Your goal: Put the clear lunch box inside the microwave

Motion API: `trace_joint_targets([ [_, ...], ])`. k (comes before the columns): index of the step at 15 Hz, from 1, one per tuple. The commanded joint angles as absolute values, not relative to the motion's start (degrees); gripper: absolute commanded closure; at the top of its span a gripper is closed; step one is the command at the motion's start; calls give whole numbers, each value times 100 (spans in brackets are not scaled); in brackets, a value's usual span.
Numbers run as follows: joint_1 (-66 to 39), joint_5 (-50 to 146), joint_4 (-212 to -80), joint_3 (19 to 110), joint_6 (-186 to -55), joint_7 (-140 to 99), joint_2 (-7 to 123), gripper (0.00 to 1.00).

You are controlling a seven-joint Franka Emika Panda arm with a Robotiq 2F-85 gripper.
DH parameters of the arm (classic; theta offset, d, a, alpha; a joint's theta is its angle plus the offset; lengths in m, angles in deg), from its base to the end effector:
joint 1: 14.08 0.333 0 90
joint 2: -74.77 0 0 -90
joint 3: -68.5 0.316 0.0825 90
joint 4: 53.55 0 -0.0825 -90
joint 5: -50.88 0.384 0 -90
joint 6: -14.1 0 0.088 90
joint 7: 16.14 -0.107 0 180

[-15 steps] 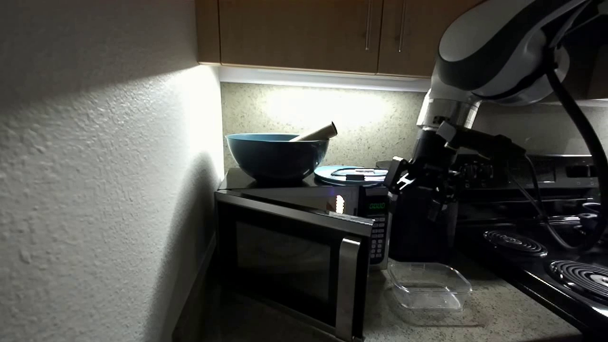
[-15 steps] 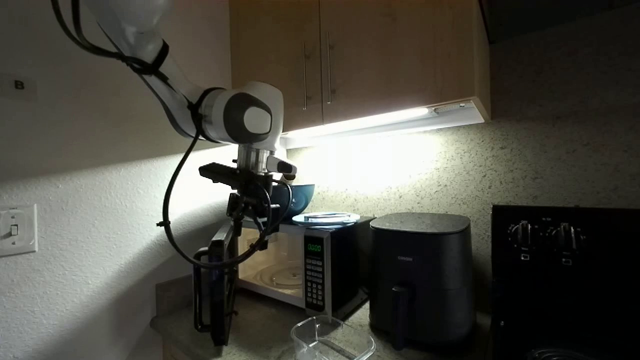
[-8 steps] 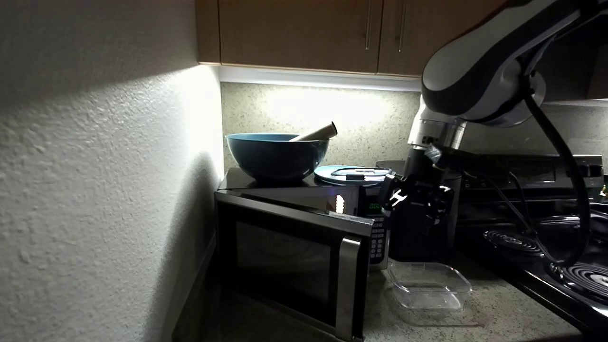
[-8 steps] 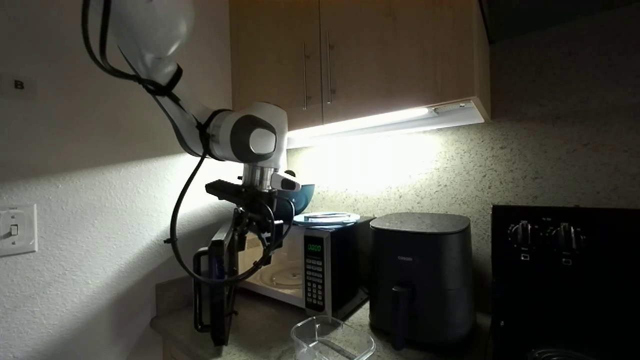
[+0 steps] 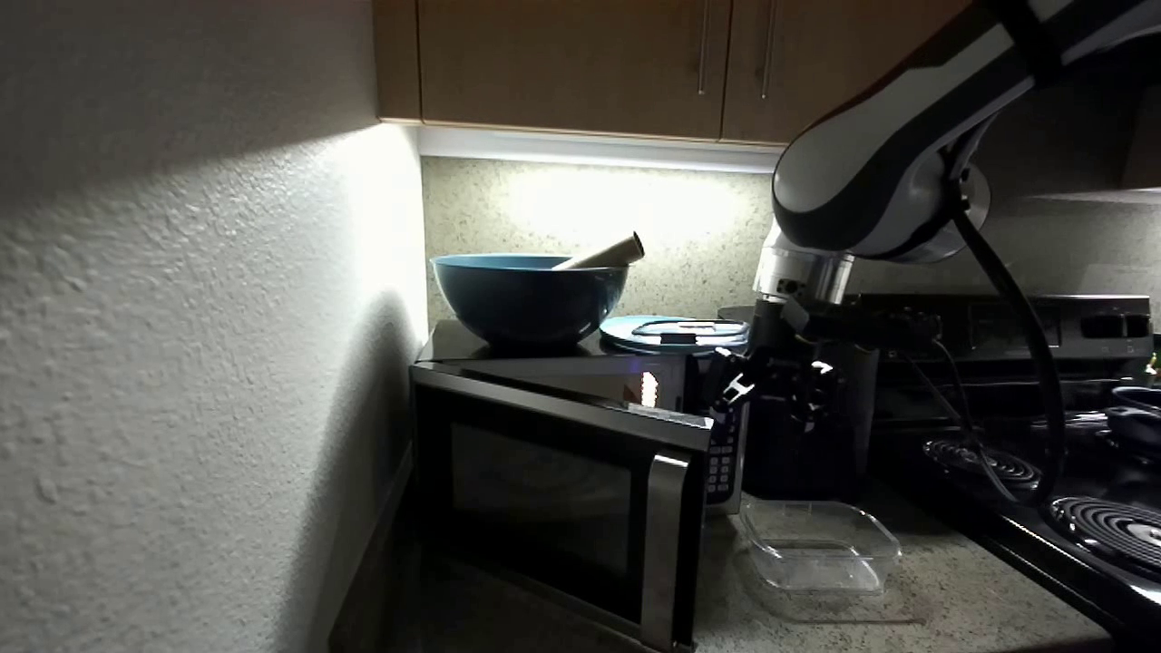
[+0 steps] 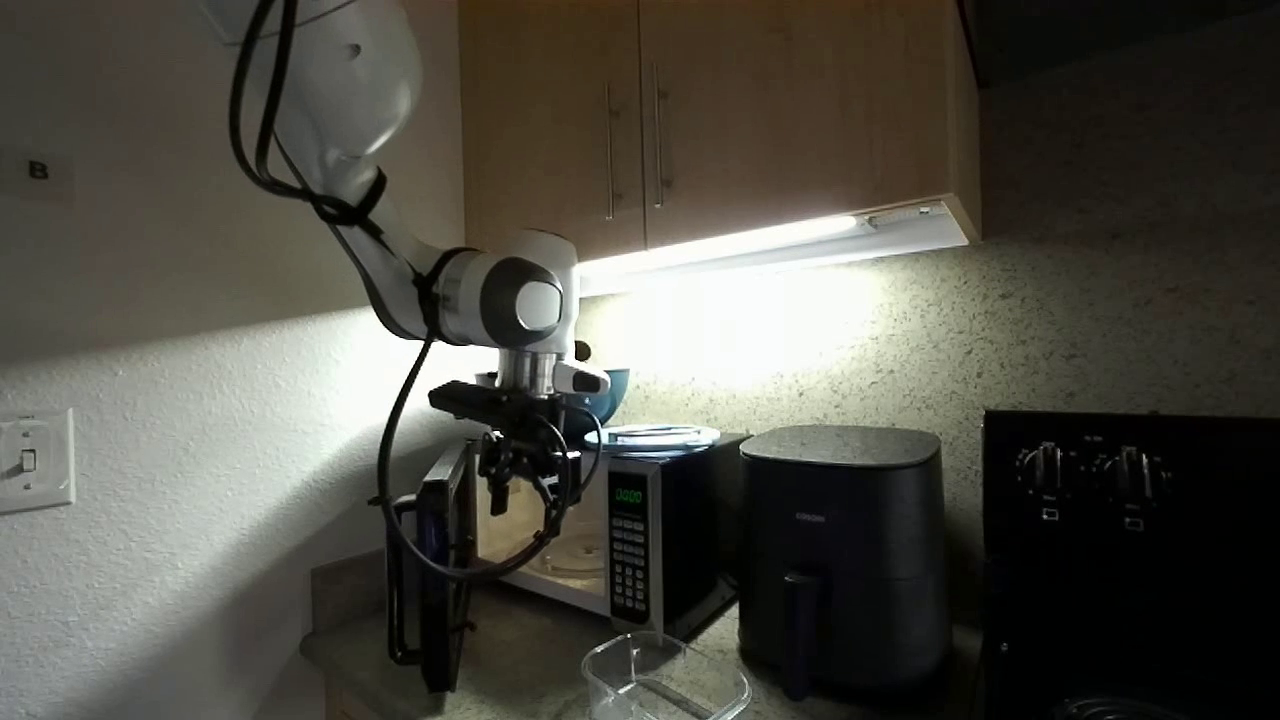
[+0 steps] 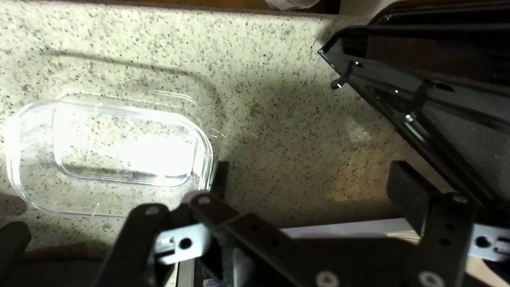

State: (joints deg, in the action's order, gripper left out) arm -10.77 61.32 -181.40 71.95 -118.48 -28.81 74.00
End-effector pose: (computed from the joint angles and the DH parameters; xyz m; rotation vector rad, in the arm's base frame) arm 0.5295 0.0662 0.3722 -2.9737 0.3315 -0.0666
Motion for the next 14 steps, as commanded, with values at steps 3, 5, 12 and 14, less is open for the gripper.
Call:
trace_joint_targets([
  [3,-1074,6165,-18089,7190,-11857,-2855,7369,0],
  [5,-1068,6208,-18069,7199,-11758,-2787,7338,0],
  [12,-950,6160,-18119,7322,-11225,-2313,7287,0],
  [14,-890,6115,-18143,7382,-10897,-2115,7298,0],
])
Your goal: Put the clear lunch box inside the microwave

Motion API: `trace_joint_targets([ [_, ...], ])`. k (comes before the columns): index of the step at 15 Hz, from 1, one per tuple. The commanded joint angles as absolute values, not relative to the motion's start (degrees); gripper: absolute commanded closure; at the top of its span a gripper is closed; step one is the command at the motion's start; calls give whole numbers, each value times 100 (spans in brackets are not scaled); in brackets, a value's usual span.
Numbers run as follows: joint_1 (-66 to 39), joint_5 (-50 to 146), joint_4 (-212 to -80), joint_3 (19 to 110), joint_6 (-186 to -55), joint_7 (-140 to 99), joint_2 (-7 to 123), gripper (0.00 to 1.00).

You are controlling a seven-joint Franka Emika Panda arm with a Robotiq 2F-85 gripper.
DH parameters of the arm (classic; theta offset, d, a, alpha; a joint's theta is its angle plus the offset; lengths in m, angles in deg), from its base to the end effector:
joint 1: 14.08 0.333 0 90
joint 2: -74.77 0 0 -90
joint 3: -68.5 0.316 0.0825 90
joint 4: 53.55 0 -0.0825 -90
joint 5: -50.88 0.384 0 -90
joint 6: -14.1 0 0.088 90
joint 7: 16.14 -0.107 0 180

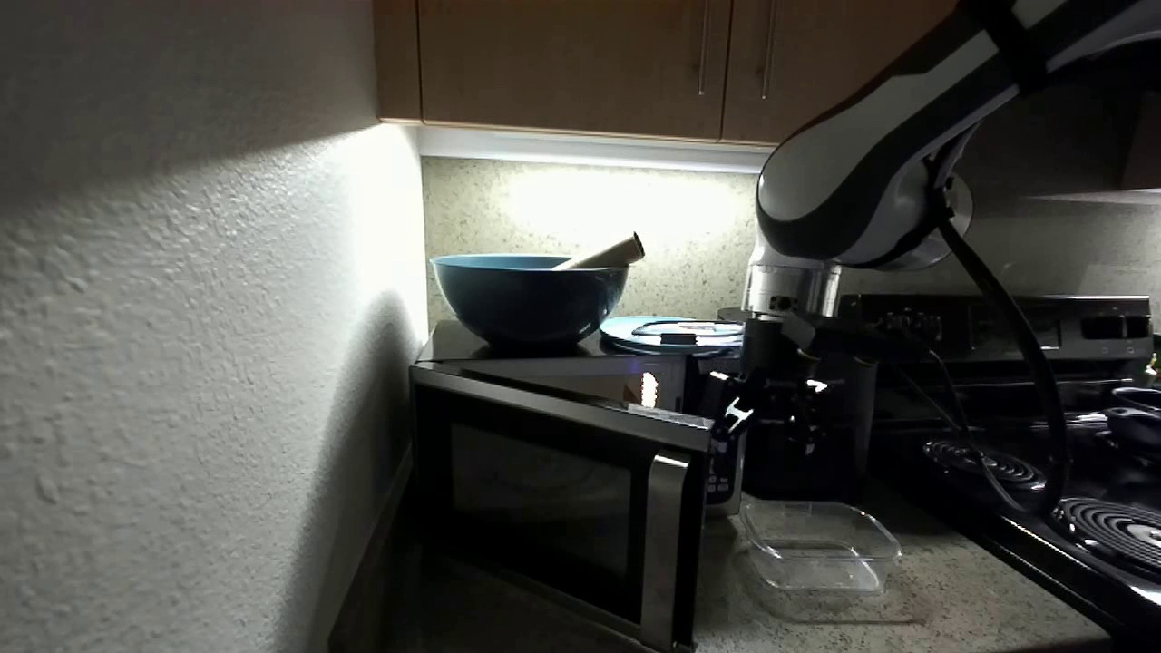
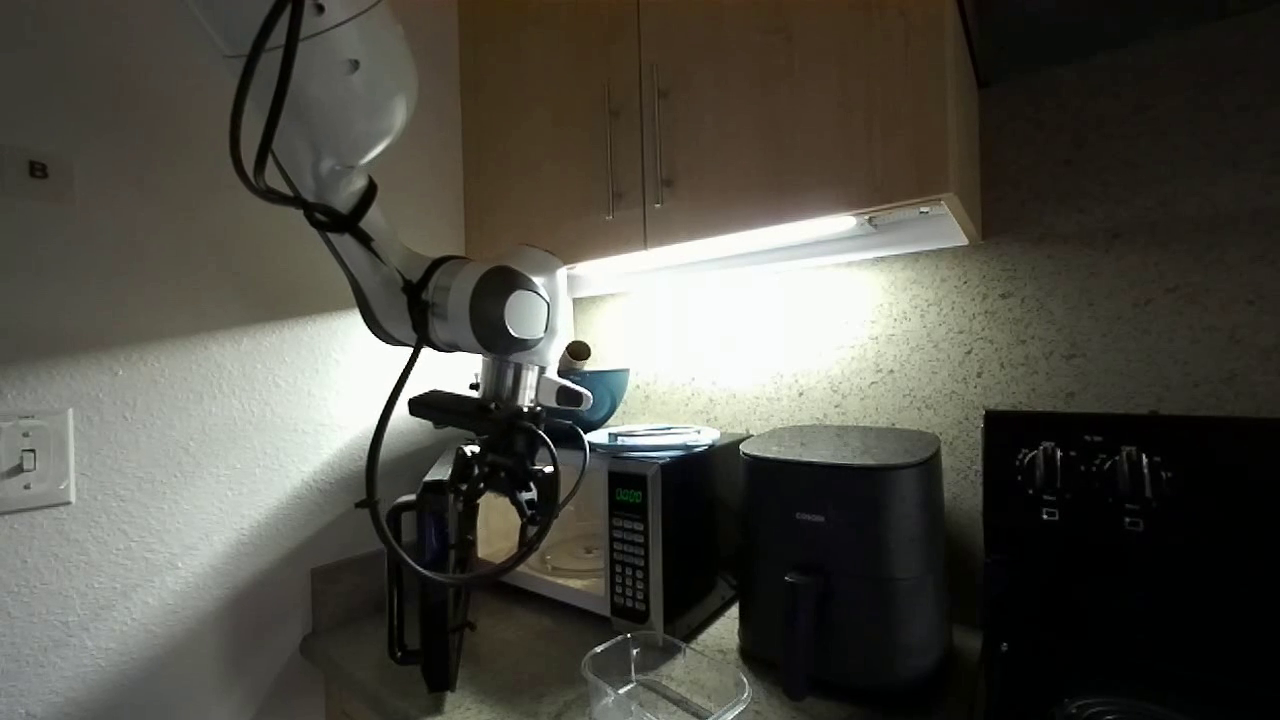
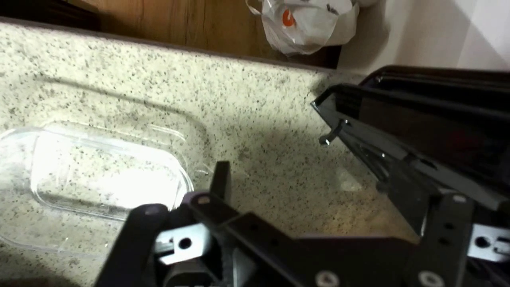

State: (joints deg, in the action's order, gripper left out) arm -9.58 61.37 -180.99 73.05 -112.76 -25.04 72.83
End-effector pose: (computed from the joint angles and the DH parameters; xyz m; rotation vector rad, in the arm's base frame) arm 0.5184 0.0885 0.3559 -2.9974 0.1659 0.0996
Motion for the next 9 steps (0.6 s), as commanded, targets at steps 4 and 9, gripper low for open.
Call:
trace_joint_targets([
  [4,-823,6094,-18108,7432,-10422,-1850,7309,0],
  [9,-784,6107,-18126,7461,-10207,-1551,7348,0],
])
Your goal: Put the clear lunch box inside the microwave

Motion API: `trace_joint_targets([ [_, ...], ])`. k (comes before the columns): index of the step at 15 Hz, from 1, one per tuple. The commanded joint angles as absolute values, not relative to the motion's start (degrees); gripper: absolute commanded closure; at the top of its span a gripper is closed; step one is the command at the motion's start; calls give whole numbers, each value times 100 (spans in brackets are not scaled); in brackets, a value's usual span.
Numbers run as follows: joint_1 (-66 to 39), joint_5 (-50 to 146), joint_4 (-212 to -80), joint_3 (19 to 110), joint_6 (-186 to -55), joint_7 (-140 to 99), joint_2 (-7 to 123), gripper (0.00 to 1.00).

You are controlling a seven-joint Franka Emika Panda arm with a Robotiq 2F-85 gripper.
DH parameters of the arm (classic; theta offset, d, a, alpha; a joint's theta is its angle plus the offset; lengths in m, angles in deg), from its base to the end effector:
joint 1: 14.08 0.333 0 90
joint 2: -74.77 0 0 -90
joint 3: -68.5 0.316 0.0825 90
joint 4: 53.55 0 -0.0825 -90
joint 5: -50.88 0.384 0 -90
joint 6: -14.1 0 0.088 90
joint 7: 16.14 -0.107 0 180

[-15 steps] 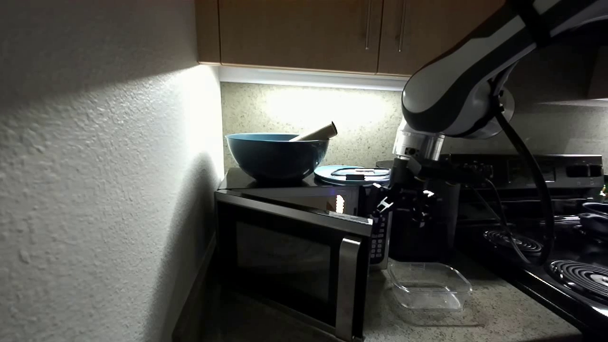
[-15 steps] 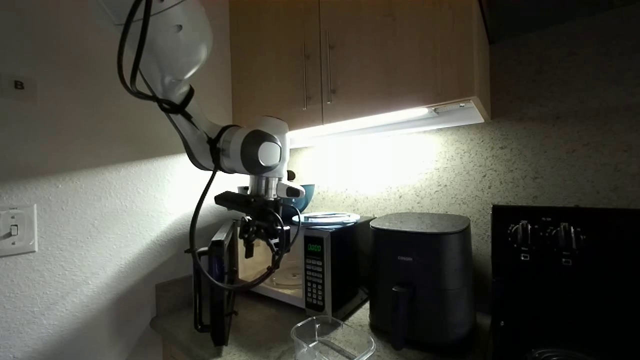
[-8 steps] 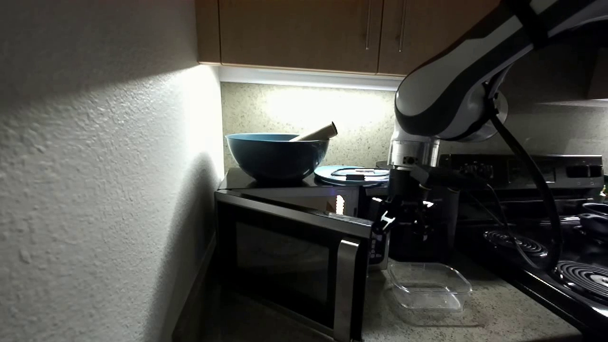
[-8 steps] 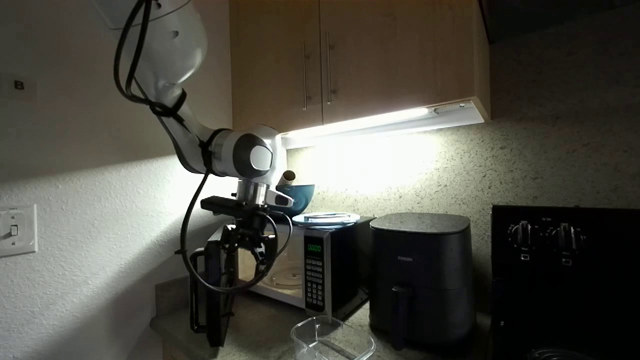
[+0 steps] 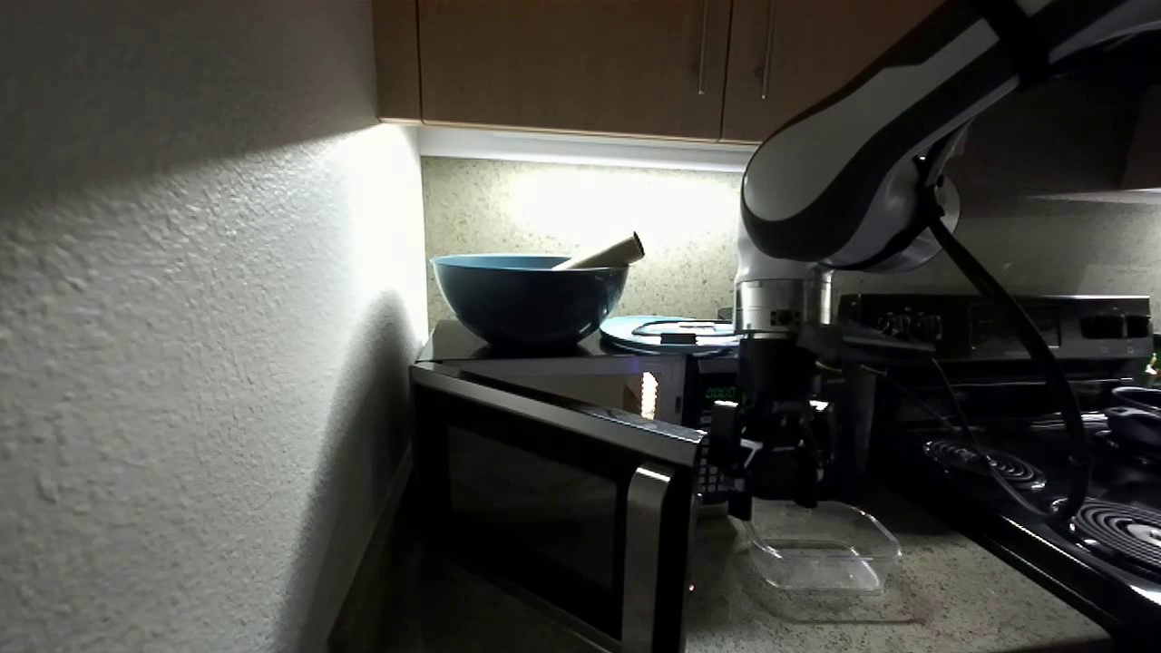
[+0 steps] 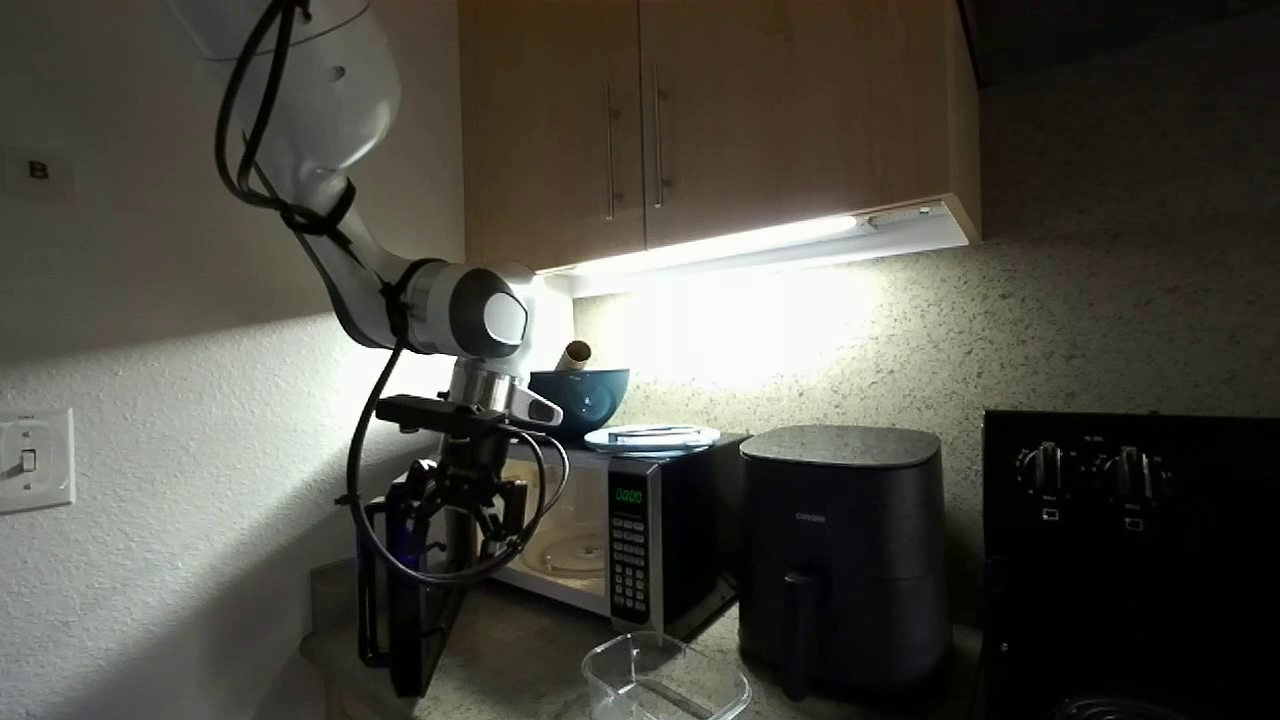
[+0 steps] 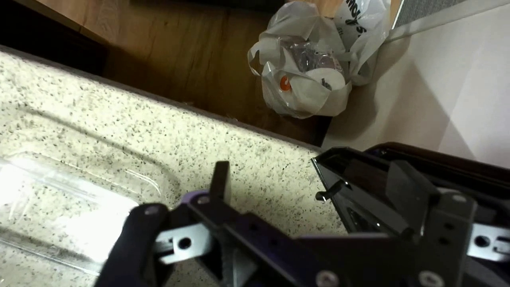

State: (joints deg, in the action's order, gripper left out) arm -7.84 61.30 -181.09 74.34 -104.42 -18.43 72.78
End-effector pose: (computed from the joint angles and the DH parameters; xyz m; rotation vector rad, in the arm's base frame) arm 0.4954 0.1156 0.3441 -2.9943 -0.1029 0.3152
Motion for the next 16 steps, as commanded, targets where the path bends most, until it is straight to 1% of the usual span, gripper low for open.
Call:
trace_joint_targets([
  [1,-765,6069,-18137,7482,-10141,-1501,7357,0],
  [10,-784,6220,-18049,7482,-10616,-1831,7240,0],
  [16,-826,6157,-18007,7373,-10560,-2216,7268,0],
])
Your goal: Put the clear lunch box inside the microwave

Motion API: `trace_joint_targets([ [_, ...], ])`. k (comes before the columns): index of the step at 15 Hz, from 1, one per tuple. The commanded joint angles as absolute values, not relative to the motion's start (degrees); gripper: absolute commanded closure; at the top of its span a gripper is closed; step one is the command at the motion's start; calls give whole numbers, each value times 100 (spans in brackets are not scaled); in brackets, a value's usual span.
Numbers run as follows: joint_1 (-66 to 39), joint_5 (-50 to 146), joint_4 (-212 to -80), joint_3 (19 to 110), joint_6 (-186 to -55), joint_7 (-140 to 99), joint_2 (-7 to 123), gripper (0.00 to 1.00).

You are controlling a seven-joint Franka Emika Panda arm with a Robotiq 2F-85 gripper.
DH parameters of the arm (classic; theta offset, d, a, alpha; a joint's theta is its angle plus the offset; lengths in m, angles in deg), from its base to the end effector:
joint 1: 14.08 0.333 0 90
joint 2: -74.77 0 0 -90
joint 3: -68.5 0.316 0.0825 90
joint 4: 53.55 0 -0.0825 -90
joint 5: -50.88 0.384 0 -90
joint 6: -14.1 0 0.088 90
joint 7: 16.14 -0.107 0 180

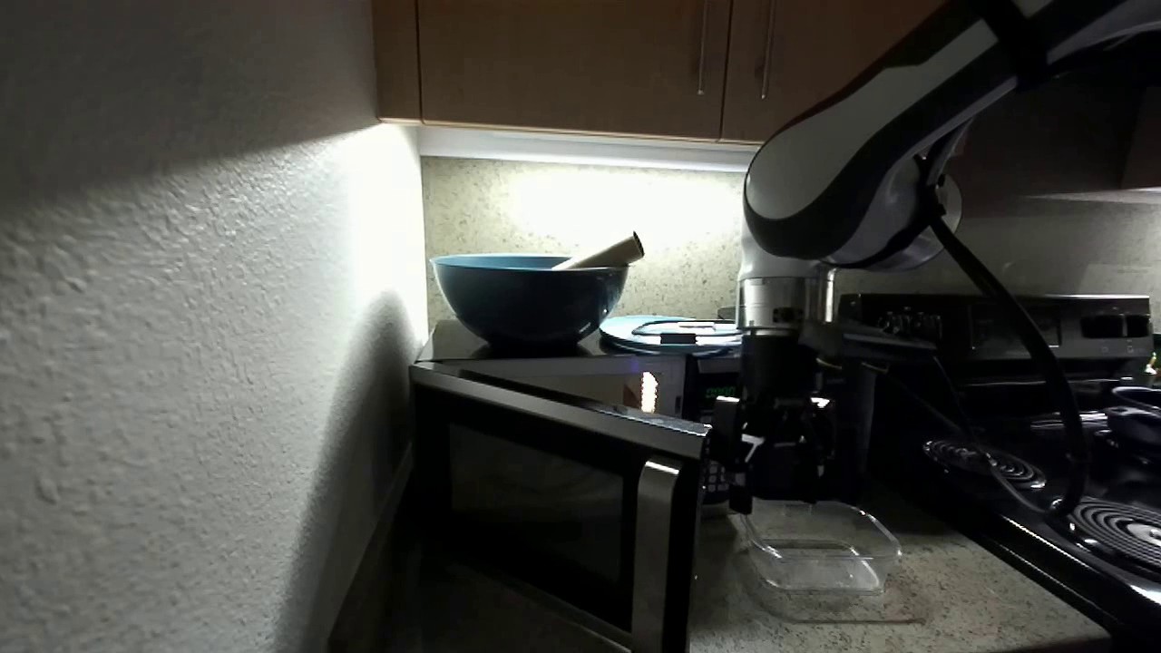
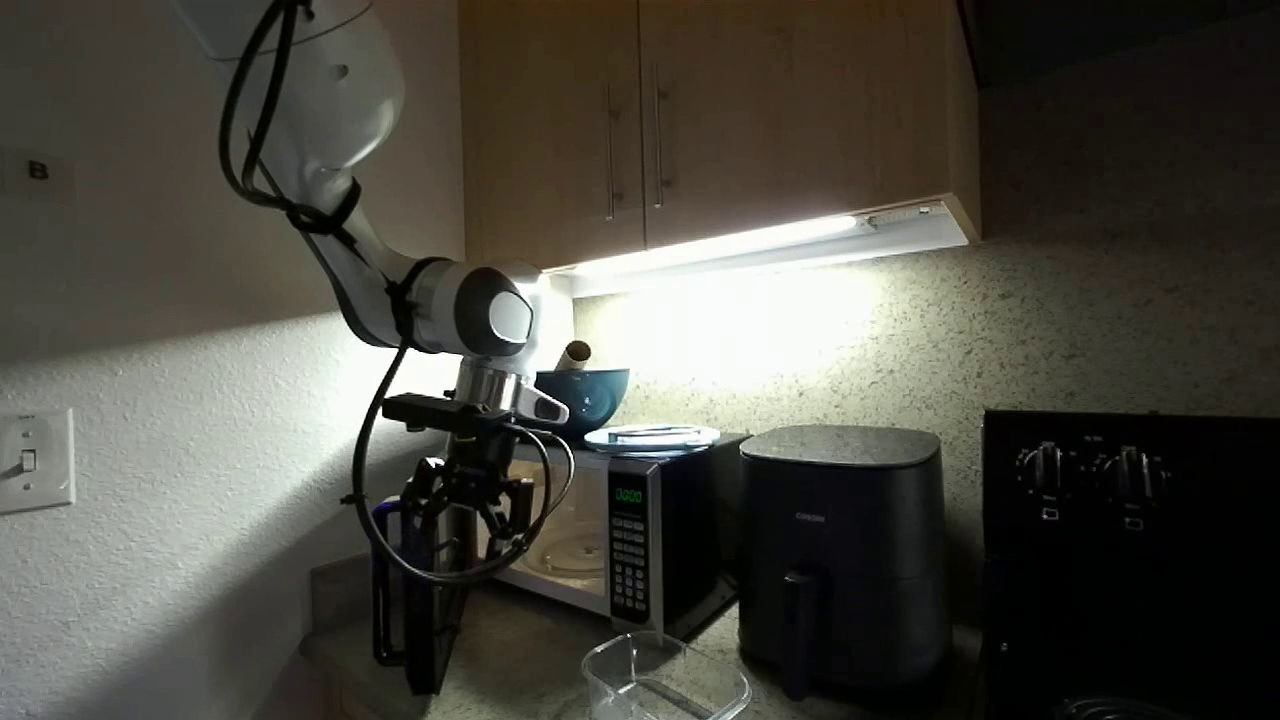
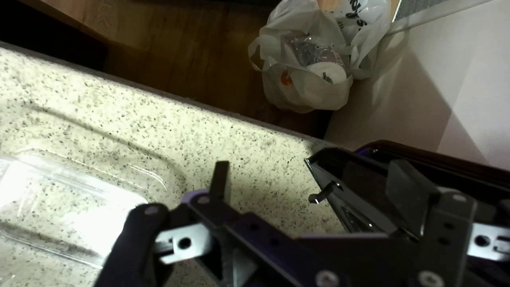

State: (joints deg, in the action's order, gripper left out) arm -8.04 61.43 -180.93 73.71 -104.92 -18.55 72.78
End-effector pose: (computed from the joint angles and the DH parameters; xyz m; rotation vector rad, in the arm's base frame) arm 0.4989 0.1087 0.3458 -2.9931 -0.0755 0.2968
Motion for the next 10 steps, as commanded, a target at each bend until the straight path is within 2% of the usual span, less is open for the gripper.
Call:
trace_joint_targets([
  [1,-828,6059,-18000,7351,-10567,-2323,7263,0],
  [10,-967,5805,-18164,7113,-11529,-4224,7350,0],
])
